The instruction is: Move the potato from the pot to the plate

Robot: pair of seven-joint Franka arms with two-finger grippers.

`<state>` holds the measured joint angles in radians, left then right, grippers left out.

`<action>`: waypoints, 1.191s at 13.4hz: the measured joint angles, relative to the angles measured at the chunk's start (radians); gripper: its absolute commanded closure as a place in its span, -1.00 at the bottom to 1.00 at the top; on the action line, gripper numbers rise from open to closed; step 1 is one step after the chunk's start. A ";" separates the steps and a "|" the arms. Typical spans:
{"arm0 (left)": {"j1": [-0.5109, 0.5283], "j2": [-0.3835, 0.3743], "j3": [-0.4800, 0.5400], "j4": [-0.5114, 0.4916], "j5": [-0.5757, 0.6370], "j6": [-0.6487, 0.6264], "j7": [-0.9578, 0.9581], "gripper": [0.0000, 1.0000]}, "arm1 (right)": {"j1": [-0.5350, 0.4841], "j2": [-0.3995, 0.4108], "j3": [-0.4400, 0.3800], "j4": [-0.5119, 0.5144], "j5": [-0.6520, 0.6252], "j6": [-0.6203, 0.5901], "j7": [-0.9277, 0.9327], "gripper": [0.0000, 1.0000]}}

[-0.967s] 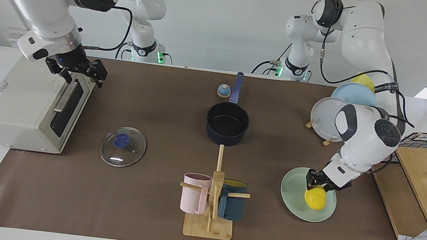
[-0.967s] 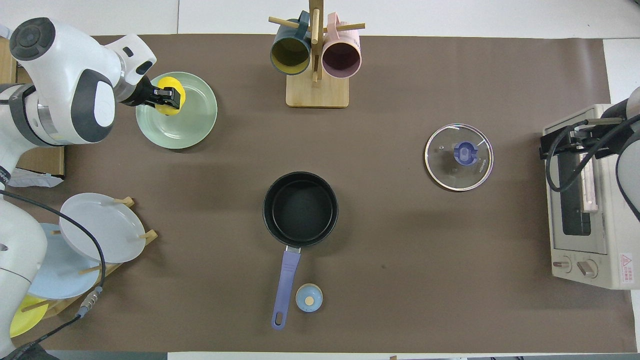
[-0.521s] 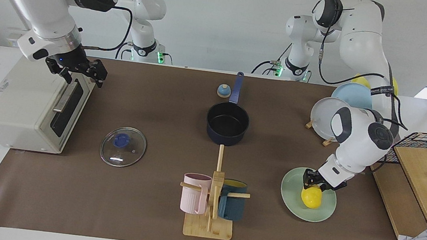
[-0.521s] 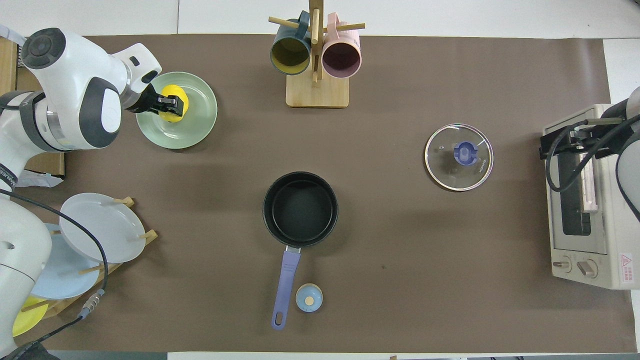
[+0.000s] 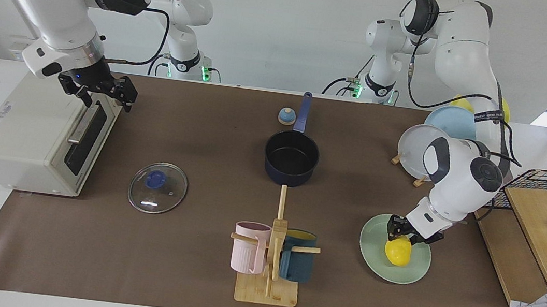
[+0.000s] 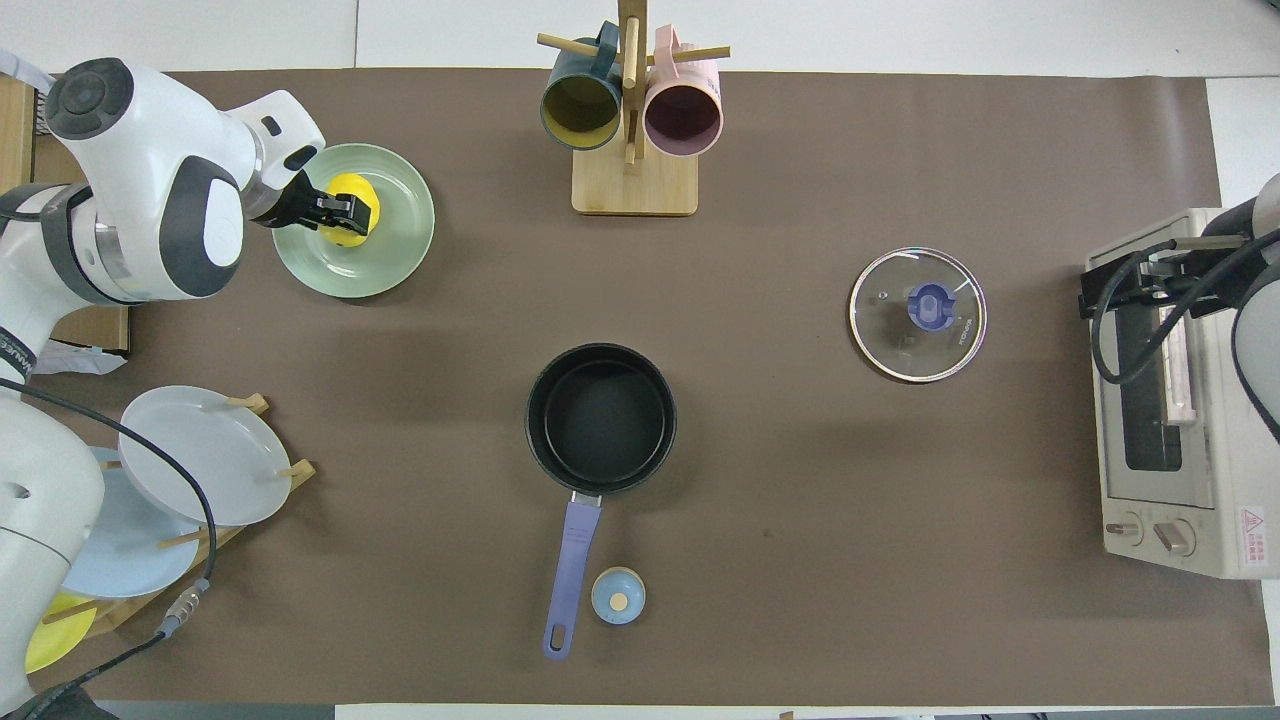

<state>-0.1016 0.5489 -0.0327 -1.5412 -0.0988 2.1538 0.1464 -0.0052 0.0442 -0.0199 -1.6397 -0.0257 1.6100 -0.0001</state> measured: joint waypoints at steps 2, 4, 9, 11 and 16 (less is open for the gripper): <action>0.002 -0.004 0.003 0.004 0.000 -0.002 0.003 -1.00 | 0.000 0.000 0.000 0.000 0.000 0.000 0.000 -1.00; 0.006 -0.026 0.009 0.028 0.000 -0.035 0.004 -1.00 | 0.000 0.000 0.000 0.000 0.000 0.000 0.000 -1.00; 0.015 -0.211 0.066 0.067 0.000 -0.236 -0.053 -1.00 | 0.000 0.000 0.000 0.000 0.000 0.000 0.000 -1.00; 0.016 -0.295 0.087 0.069 0.009 -0.333 -0.080 -1.00 | 0.000 0.000 0.000 0.000 0.000 0.000 0.000 -1.00; 0.015 -0.521 0.091 0.065 0.088 -0.629 -0.091 -1.00 | 0.000 0.000 0.000 0.000 0.000 0.000 0.000 -1.00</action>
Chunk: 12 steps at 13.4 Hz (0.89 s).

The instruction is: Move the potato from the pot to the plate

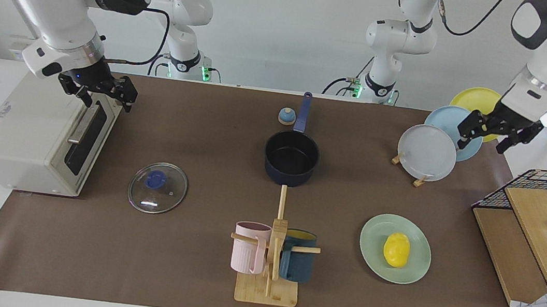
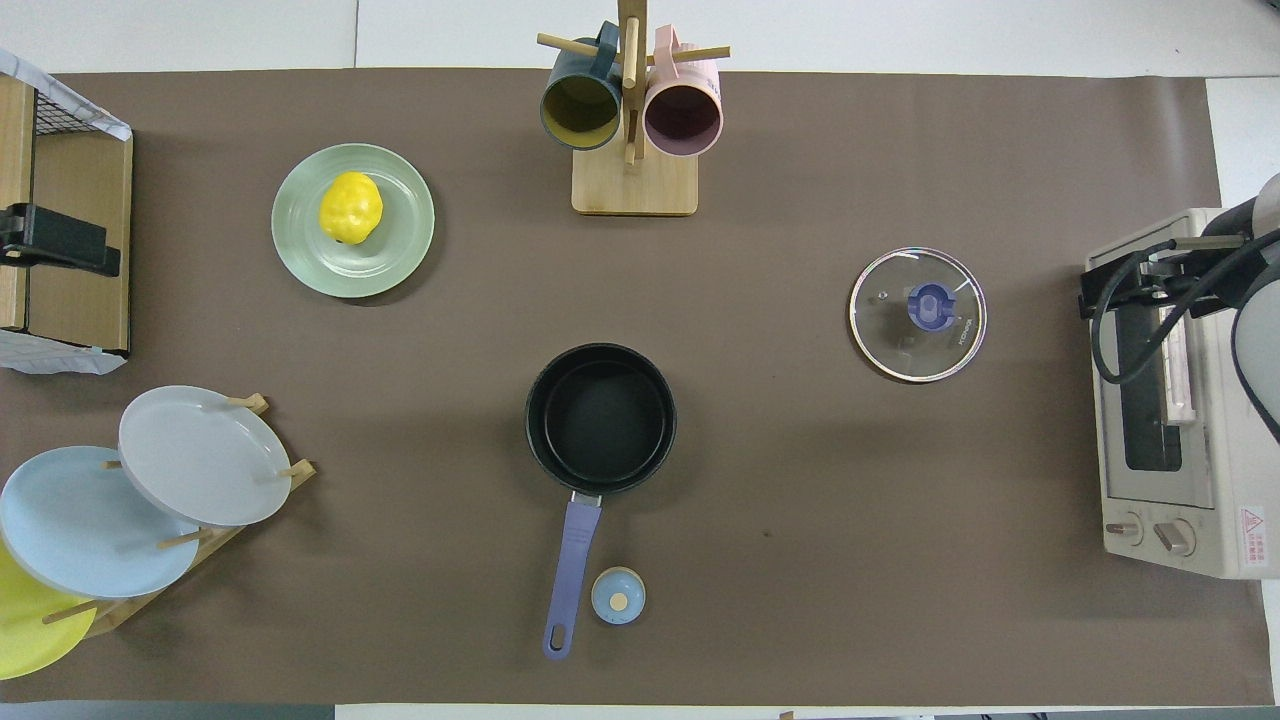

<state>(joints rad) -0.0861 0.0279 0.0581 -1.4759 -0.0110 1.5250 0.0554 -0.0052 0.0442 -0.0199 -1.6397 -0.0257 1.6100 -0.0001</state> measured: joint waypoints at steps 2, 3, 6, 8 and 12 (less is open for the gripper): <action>0.000 -0.057 -0.001 -0.033 0.000 -0.047 -0.001 -1.00 | 0.000 0.000 0.000 0.000 0.000 0.000 0.000 -1.00; 0.000 -0.079 -0.002 -0.064 0.001 -0.049 -0.002 -1.00 | 0.000 0.000 0.000 0.000 0.000 0.000 0.000 -1.00; 0.008 -0.123 -0.018 -0.178 0.001 -0.022 -0.014 -1.00 | 0.000 0.000 0.000 0.000 0.000 0.000 0.000 -1.00; 0.058 -0.130 -0.077 -0.208 0.001 0.019 -0.046 -1.00 | 0.000 0.000 0.000 0.000 0.000 0.000 0.000 -1.00; 0.074 -0.121 -0.103 -0.149 0.001 0.029 -0.067 -1.00 | 0.000 0.000 0.000 0.000 0.000 0.000 0.000 -1.00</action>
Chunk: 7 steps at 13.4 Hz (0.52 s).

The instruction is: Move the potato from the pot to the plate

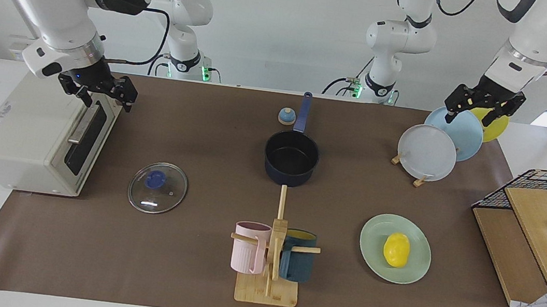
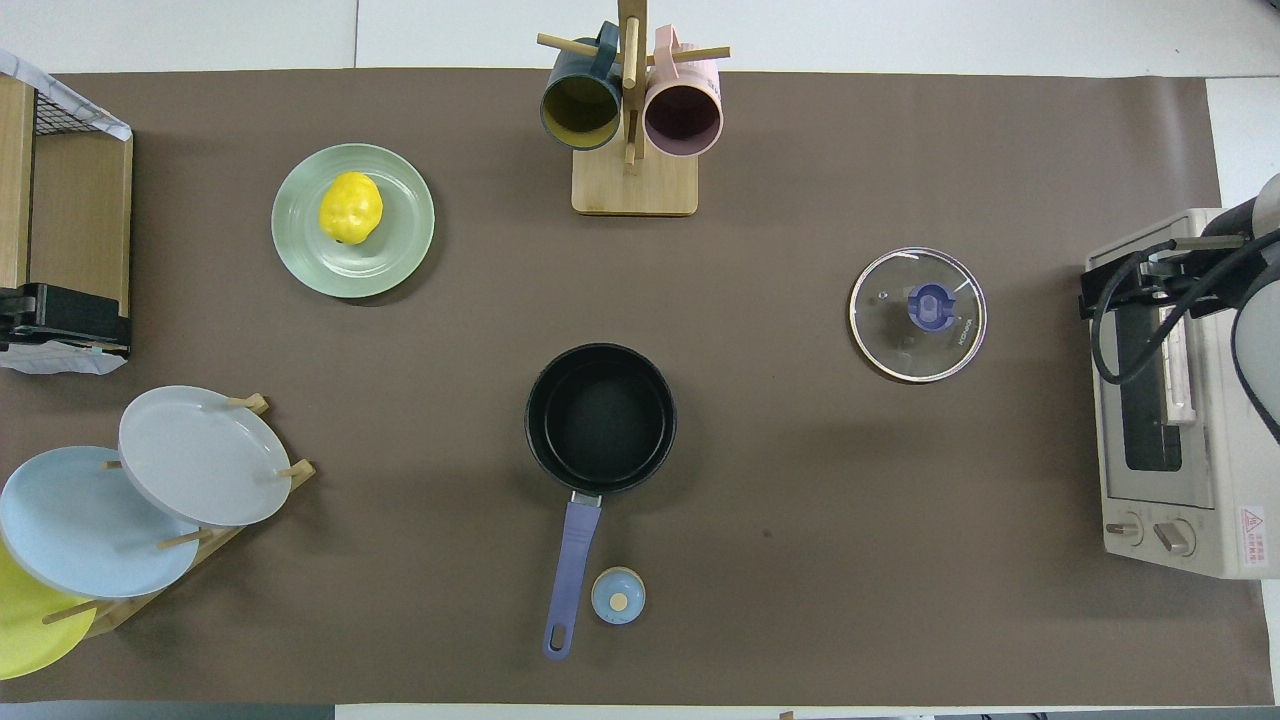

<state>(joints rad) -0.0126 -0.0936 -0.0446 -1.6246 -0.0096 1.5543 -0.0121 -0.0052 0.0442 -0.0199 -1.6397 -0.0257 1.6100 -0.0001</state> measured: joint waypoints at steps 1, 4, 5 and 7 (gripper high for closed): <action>0.000 0.006 -0.001 0.023 0.000 -0.020 0.000 -1.00 | 0.000 0.000 0.000 0.000 0.000 0.000 0.000 -1.00; -0.006 0.018 -0.004 0.042 0.000 -0.046 0.000 -1.00 | 0.000 0.000 0.000 0.000 0.000 0.000 0.000 -1.00; -0.006 0.022 -0.005 0.041 0.000 -0.056 0.000 -1.00 | 0.000 0.000 0.000 0.000 0.000 0.000 0.000 -1.00; -0.006 0.029 -0.005 0.034 0.000 -0.061 0.000 -1.00 | 0.000 0.000 0.000 0.000 0.000 0.000 0.000 -1.00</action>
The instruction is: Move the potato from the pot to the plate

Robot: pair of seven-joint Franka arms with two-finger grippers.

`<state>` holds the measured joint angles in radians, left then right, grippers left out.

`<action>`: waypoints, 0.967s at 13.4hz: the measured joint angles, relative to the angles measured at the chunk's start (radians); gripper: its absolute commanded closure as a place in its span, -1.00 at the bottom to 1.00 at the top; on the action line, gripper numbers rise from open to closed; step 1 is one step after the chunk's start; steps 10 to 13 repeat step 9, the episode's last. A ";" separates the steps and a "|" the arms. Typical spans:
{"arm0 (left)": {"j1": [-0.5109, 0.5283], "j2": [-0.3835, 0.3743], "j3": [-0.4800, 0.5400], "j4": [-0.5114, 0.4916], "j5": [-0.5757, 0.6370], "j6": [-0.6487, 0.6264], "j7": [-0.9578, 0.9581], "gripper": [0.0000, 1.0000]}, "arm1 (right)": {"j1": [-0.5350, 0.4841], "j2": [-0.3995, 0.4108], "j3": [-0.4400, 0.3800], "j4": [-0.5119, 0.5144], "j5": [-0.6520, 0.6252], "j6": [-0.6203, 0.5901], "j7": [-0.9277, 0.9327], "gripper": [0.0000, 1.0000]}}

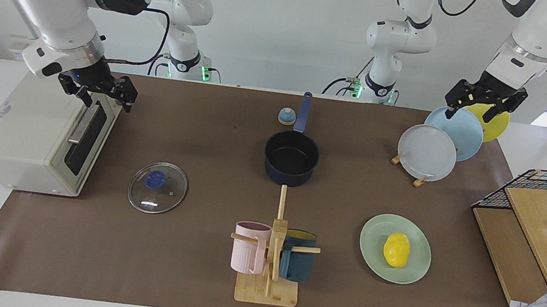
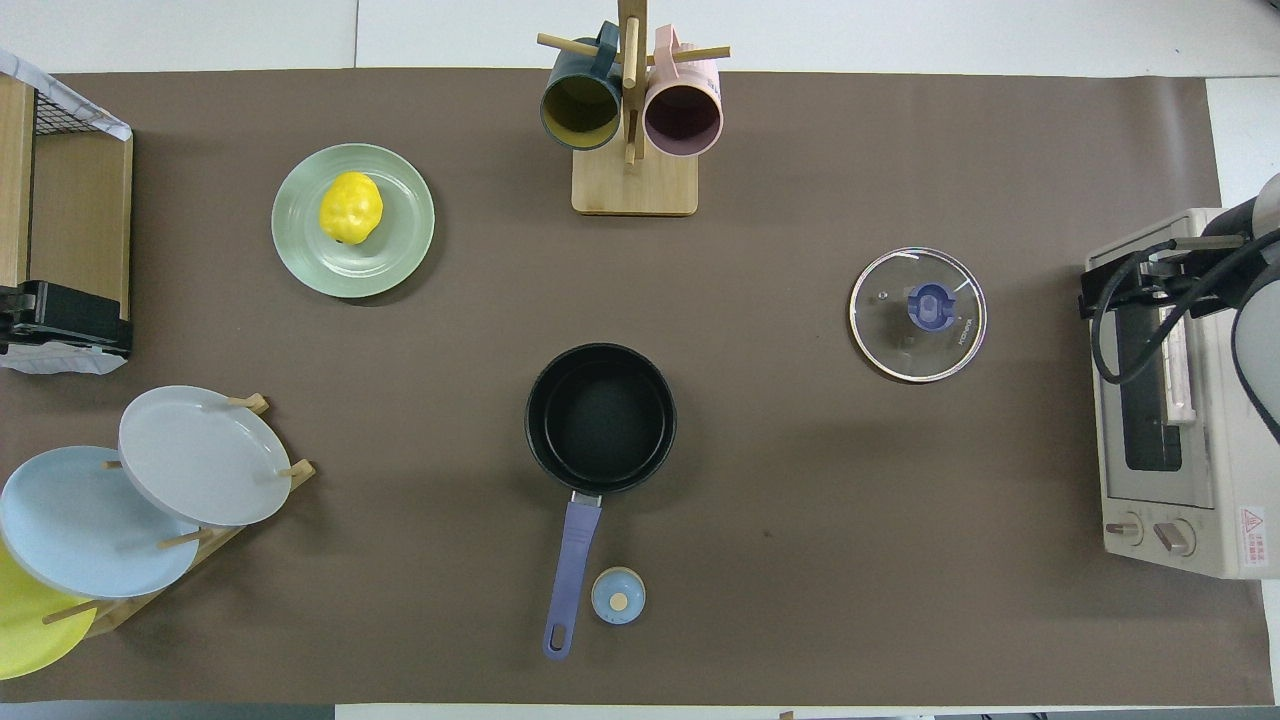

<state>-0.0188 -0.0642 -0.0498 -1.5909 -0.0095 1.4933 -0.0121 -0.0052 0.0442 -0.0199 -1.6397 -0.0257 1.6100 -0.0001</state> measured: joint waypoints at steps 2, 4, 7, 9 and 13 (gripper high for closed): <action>0.000 0.009 0.000 -0.003 0.000 0.000 0.000 -1.00 | 0.000 0.000 0.000 0.000 0.000 0.000 0.000 -1.00; 0.001 0.010 0.000 -0.003 0.000 0.000 0.000 -1.00 | 0.000 0.000 0.000 0.000 0.000 0.000 0.000 -1.00; 0.001 0.010 0.001 -0.003 0.000 0.000 0.000 -1.00 | 0.000 0.000 0.000 0.000 0.000 0.000 0.000 -1.00; 0.001 0.010 0.001 -0.003 0.000 0.000 0.000 -1.00 | 0.000 0.000 0.000 0.000 0.000 0.000 0.000 -1.00; 0.001 0.010 0.001 -0.003 0.000 0.000 0.000 -1.00 | 0.000 0.000 0.000 0.000 0.000 0.000 0.000 -1.00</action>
